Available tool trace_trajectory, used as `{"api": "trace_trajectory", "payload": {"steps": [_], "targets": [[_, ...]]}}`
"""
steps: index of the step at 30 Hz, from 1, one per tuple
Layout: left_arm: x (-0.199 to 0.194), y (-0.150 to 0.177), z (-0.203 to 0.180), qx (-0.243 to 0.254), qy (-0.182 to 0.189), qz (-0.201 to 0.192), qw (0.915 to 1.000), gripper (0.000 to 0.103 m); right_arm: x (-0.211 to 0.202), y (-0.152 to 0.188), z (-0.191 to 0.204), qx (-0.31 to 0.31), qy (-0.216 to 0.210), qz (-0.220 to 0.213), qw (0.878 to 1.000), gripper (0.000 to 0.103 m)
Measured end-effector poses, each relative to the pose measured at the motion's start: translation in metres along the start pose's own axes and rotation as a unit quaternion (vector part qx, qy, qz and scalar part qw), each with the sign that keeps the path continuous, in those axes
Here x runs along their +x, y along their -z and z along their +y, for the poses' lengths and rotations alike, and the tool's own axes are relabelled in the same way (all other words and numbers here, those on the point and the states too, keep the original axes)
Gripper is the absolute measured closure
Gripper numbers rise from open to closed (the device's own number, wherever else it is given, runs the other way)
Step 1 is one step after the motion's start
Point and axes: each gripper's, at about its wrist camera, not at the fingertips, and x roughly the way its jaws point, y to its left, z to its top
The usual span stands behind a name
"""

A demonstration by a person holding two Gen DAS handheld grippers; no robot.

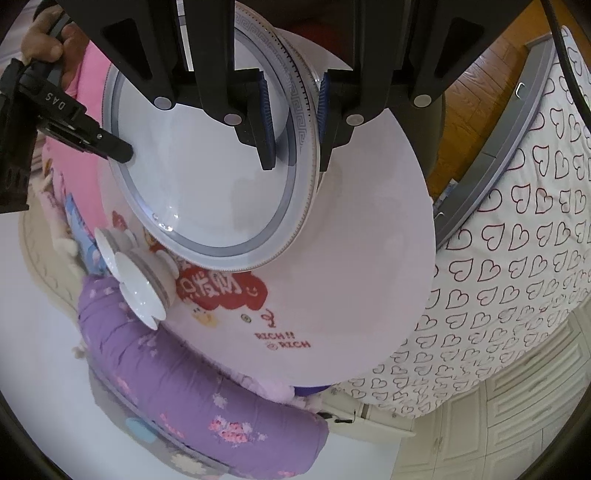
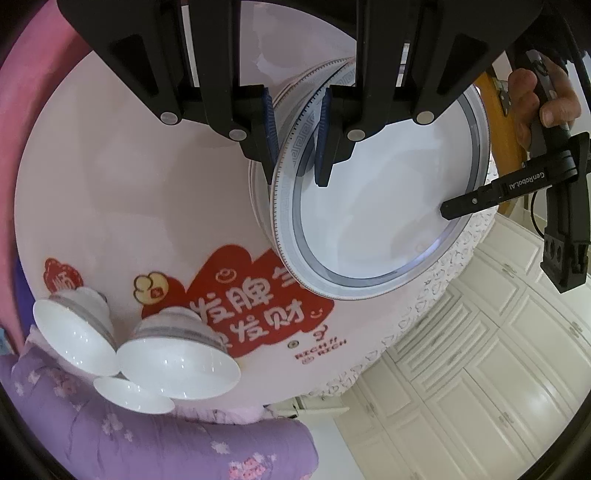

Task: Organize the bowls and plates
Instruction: 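Carry the held plates and lower them onto the plate stack, then open both tools to release the plates onto the stack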

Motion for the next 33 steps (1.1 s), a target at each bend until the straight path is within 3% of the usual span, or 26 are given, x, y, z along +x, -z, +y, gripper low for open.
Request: {"api": "trace_trajectory", "payload": {"steps": [12,33], "targets": [[0.004,0.018,0.005,0.024,-0.012,-0.035,0.9990,0.084,0.001,0.006,0.008,-0.010,0.020,-0.007,1.000,0.083],[0.030,0.033,-0.001,0.057,-0.043,-0.048,0.9963,0.080,0.010,0.014,0.017,-0.046,0.075,0.012,0.996,0.078]]}}
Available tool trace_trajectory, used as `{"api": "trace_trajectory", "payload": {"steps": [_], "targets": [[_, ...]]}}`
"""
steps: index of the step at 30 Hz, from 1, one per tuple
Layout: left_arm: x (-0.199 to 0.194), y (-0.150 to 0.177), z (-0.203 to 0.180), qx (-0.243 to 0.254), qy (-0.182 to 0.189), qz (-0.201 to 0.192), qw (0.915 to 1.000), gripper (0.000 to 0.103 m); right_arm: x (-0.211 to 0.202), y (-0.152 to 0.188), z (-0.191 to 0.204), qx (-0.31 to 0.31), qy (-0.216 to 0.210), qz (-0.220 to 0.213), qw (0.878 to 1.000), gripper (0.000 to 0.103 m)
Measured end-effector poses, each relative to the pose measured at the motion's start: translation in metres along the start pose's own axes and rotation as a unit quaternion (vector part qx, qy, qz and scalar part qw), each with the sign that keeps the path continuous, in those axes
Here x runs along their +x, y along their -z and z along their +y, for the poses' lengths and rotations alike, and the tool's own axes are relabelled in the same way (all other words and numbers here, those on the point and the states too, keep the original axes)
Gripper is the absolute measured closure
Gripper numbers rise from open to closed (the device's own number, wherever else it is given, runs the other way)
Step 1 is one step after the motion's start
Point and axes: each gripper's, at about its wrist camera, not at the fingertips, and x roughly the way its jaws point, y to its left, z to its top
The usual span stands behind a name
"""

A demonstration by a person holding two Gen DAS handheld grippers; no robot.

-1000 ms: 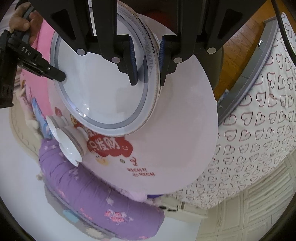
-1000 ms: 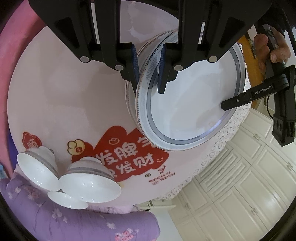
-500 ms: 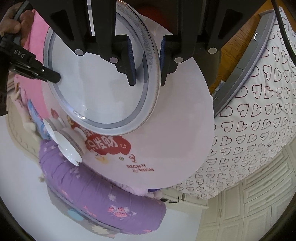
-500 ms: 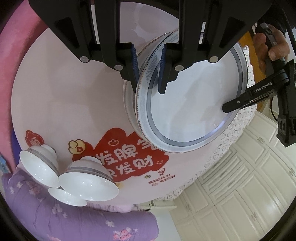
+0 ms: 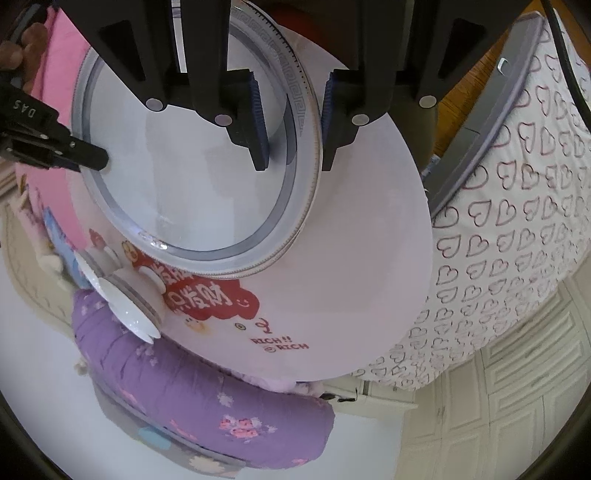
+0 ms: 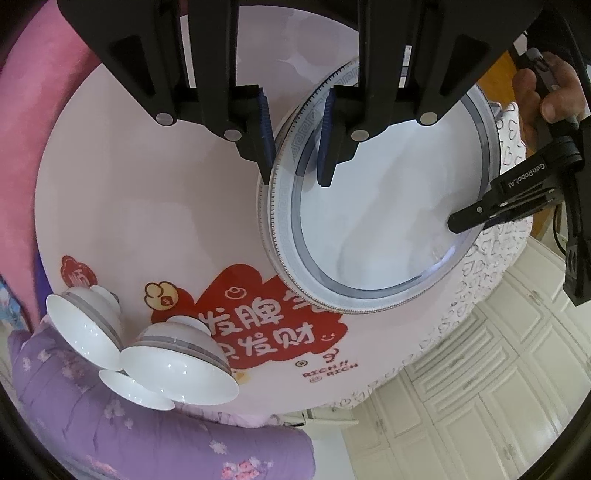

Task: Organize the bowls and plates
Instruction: 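Open both tools to release the plates onto the stack, then move both tools toward the grey-rimmed white bowls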

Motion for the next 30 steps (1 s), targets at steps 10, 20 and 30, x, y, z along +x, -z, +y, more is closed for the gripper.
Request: {"api": "trace_trajectory", "payload": {"steps": [10,20,30], "targets": [[0.006,0.002,-0.010,0.020,-0.021,-0.020,0.9994,0.082,0.001,0.001,0.012,-0.035,0.051,-0.018,0.998,0.070],[0.009,0.000,-0.008,0.022,-0.008,-0.017,0.9996,0.024,-0.002,-0.003,0.006,-0.011,0.010,-0.055,0.998,0.007],[-0.011,-0.011,-0.016,0.029,0.000,-0.062,0.9976,0.001,-0.012,-0.005,-0.027,0.067,-0.060,-0.106,0.990,0.000]]}}
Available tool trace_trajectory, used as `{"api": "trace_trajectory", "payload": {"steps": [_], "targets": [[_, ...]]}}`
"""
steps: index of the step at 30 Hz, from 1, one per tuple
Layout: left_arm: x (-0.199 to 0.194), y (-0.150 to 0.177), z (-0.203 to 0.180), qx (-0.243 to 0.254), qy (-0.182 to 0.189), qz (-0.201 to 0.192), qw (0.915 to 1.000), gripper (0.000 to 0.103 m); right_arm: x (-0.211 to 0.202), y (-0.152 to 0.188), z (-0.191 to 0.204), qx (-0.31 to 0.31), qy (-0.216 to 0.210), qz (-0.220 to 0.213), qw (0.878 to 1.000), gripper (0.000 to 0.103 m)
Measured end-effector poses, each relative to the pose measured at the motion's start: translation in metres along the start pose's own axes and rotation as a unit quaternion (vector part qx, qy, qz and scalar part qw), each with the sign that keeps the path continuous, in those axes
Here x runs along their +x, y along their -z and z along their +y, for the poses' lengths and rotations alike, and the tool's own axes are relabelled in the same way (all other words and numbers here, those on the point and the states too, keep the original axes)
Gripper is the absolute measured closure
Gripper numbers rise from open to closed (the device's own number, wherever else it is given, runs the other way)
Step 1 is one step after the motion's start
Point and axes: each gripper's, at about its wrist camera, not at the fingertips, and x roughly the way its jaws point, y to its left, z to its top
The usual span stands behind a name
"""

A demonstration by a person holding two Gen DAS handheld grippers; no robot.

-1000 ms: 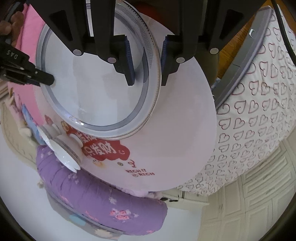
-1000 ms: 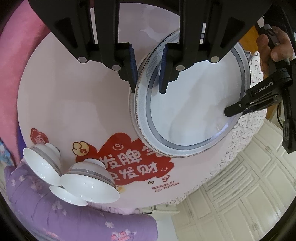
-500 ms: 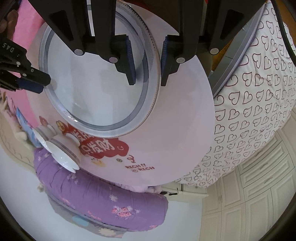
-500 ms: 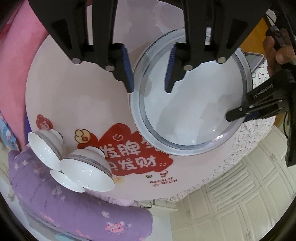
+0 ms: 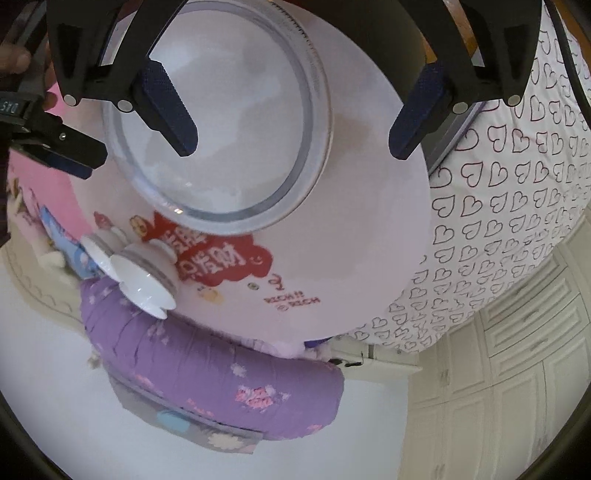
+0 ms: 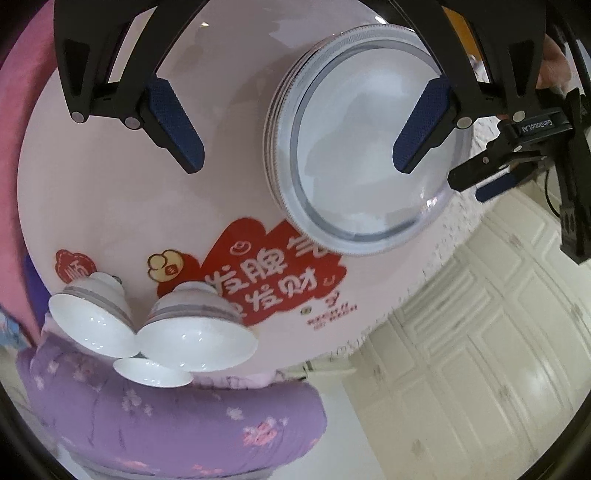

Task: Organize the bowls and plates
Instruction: 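Move both tools toward the grey-rimmed white bowls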

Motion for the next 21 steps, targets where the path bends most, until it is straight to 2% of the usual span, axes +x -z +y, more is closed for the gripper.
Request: {"api": "trace_trajectory", "payload": {"steps": [10,21], "targets": [[-0.018,-0.030,-0.018,-0.011,0.045,-0.011,0.9988,0.001,-0.039,-0.019,-0.029,0.034,-0.019,-0.043,0.998,0.000],[0.009,-0.066,-0.046,-0.006,0.072,0.014,0.9973,0.001,-0.055,-0.040,-0.055,0.067,-0.023,-0.040,0.997,0.000]]}}
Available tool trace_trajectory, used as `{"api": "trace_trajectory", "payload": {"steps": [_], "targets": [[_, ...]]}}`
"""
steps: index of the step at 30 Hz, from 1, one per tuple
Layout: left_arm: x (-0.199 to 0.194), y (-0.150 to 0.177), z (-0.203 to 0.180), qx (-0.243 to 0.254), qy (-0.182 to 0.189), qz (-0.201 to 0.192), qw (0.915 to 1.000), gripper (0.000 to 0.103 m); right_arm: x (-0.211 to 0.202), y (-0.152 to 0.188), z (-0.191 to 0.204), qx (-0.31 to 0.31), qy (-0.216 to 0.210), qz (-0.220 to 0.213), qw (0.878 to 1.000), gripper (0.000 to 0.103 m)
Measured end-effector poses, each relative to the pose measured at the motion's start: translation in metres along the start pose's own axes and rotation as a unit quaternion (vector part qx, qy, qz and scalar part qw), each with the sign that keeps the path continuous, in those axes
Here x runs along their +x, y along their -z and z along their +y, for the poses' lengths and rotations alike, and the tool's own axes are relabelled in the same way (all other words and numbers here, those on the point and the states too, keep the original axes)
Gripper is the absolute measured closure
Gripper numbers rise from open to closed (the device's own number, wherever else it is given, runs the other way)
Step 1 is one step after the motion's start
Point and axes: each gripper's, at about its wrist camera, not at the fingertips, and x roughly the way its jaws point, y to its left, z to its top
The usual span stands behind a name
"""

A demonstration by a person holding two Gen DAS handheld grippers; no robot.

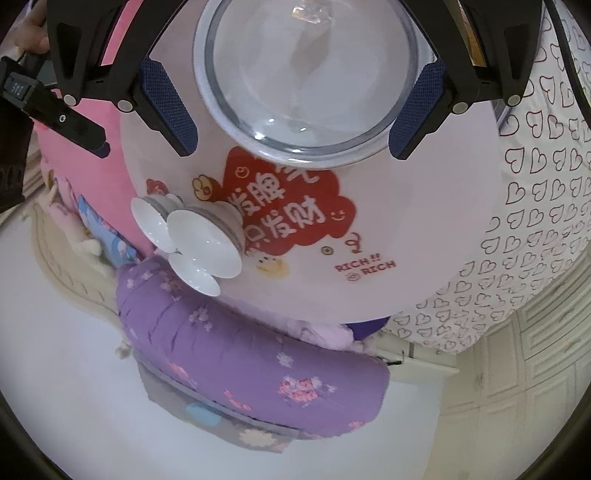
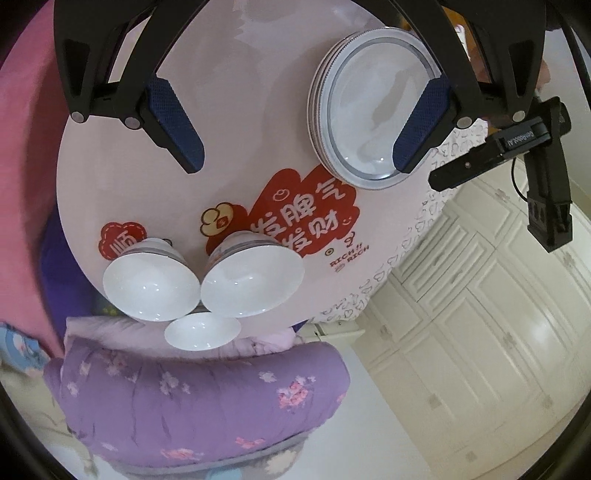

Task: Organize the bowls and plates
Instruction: 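Move both tools toward the grey-rimmed white bowls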

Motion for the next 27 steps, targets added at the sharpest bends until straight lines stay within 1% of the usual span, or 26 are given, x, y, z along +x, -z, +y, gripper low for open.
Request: {"api": "trace_trajectory", "payload": {"steps": [6,11,16,23,27], "targets": [[0.020,-0.031,-0.005,0.009,0.002,0.014,0.9999,0.001,0.002,-0.015,-0.017,0.041,0.001,0.010,0.999,0.000],[0.048,-0.062,-0.007,0.009,0.003,0.029,0.9995,0.001,0.013,-0.029,-0.042,0.096,0.008,0.020,0.995,0.000],[0.088,-0.093,-0.011,0.013,0.010,0.058,0.9982,0.001,0.037,-0.039,-0.063,0.141,0.007,0.039,0.989,0.000],[0.148,-0.127,-0.016,0.018,0.013,0.091,0.9956,0.001,0.070,-0.057,-0.074,0.173,-0.001,0.055,0.983,0.002],[0.180,-0.137,-0.018,0.013,0.019,0.116,0.9930,0.001,0.086,-0.068,-0.082,0.195,-0.002,0.061,0.979,0.008]]}}
